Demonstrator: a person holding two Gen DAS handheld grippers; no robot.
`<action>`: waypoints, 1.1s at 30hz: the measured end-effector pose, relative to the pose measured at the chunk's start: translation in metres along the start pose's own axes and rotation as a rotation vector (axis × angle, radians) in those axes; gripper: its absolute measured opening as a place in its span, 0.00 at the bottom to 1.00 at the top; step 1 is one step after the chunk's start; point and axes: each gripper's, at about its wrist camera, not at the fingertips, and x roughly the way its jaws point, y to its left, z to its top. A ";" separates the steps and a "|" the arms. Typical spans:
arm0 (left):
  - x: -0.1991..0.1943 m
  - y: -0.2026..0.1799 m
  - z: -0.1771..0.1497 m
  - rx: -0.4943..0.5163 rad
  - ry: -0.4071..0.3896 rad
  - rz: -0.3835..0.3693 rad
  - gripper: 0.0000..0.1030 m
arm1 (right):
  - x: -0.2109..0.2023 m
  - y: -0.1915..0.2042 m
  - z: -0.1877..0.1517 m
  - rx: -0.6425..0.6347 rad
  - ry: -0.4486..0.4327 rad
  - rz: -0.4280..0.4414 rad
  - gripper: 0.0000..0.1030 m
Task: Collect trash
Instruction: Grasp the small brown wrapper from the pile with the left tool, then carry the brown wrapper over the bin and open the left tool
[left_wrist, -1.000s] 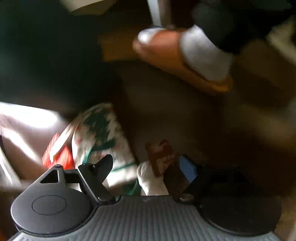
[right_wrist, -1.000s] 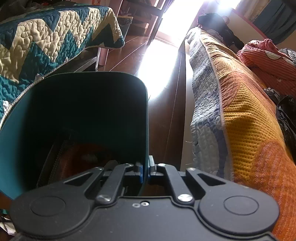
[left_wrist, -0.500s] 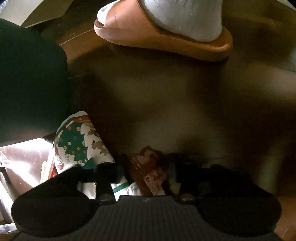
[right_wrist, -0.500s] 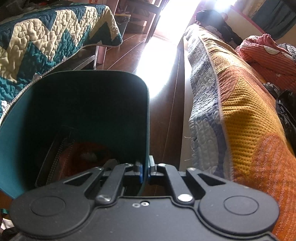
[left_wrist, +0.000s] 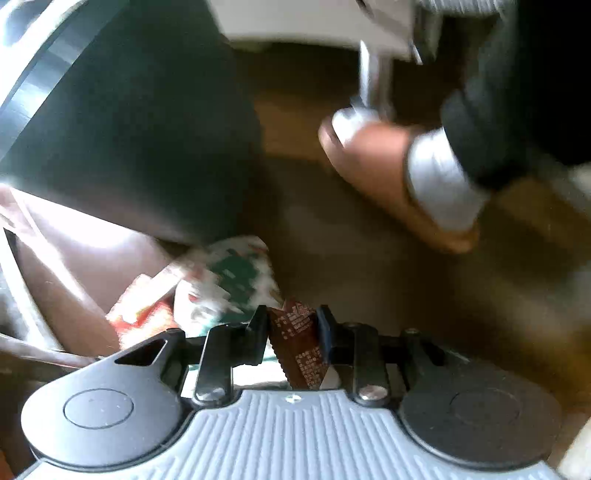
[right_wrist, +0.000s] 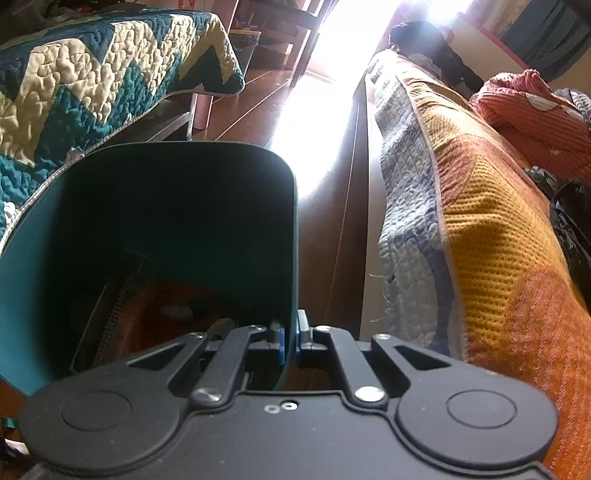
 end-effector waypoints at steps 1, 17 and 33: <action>-0.014 0.008 0.004 -0.022 -0.024 0.008 0.26 | -0.001 0.001 0.001 -0.003 -0.002 0.001 0.04; -0.154 0.112 0.060 -0.374 -0.357 0.112 0.26 | -0.021 0.042 0.006 -0.159 -0.069 -0.009 0.04; -0.038 0.144 0.106 -0.538 -0.198 0.155 0.26 | -0.036 0.067 0.008 -0.264 -0.122 0.009 0.03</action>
